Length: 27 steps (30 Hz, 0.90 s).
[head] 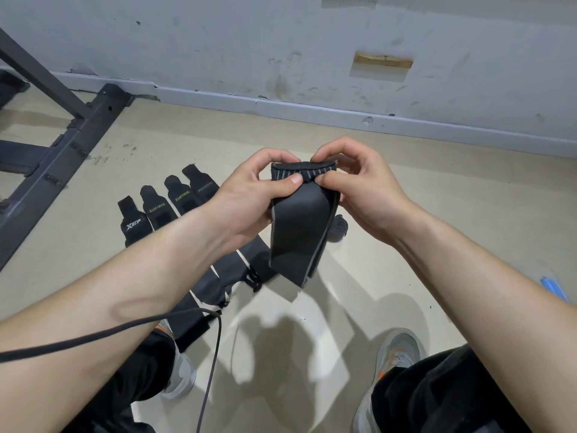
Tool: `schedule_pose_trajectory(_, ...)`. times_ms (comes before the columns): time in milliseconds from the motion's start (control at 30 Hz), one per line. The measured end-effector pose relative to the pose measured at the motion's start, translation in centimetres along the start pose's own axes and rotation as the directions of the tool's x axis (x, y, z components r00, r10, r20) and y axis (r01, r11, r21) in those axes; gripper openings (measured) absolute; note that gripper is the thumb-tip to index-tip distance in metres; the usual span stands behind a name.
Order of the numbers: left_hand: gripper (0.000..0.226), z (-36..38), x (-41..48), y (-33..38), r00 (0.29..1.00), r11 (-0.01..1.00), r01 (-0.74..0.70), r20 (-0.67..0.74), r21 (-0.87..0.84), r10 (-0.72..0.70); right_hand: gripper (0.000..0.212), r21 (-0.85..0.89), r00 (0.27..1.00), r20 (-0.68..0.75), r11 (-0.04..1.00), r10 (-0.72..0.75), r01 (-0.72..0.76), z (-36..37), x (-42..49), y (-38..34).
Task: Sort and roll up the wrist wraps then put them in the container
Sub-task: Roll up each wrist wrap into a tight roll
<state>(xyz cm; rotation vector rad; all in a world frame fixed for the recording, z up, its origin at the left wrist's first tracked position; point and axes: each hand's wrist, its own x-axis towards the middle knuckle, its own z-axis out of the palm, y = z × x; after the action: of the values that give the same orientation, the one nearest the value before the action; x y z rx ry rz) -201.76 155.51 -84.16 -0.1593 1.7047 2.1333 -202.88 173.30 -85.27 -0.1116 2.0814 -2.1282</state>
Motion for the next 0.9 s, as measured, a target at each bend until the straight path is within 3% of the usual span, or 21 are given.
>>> schedule_pose_trajectory(100, 0.027, -0.1, 0.1, 0.2, 1.000, 0.998, 0.017, 0.009, -0.058, -0.016, 0.010, 0.113, 0.998, 0.004, 0.992, 0.064, -0.064, 0.1, 0.0, -0.3)
schedule_pose_trajectory(200, 0.030, -0.2, 0.0, 0.2, 0.999, 0.996, 0.040, 0.011, -0.080, -0.039, 0.008, 0.053, 0.998, -0.010, 0.997, 0.054, -0.053, 0.0, 0.0, -0.3)
schedule_pose_trajectory(433, 0.022, -0.3, 0.2, 0.4, 0.986, 0.973, 0.166, 0.008, -0.158, -0.167, 0.019, -0.078, 0.998, -0.064, 0.997, 0.018, -0.023, -0.2, 0.1, -0.2)
schedule_pose_trajectory(500, 0.026, -0.6, 0.4, 0.4, 0.984, 0.979, 0.175, -0.007, -0.106, -0.176, 0.023, -0.080, 0.998, -0.062, 0.997, 0.002, -0.007, 0.0, -0.1, -0.3)
schedule_pose_trajectory(600, 0.017, -0.8, 0.6, 0.2, 0.990, 0.991, 0.135, -0.042, 0.013, -0.134, 0.031, -0.059, 0.997, -0.072, 0.998, -0.022, 0.017, 0.1, -0.3, -0.3)
schedule_pose_trajectory(667, 0.013, -0.8, 0.6, 0.3, 0.995, 0.995, 0.088, -0.044, 0.036, -0.087, 0.037, 0.001, 0.993, -0.099, 0.998, 0.062, -0.063, 0.1, -0.2, 0.0)
schedule_pose_trajectory(767, 0.020, -1.0, 0.9, 0.1, 0.997, 0.997, -0.015, -0.081, 0.075, 0.021, 0.028, 0.085, 0.980, -0.039, 0.978, 0.197, -0.193, 0.3, -0.3, 0.3)
schedule_pose_trajectory(900, 0.025, -0.9, 0.7, 0.1, 0.976, 0.941, -0.124, -0.133, 0.314, 0.173, 0.021, 0.071, 0.987, -0.008, 0.985, 0.159, -0.158, 0.4, -0.3, 0.6)
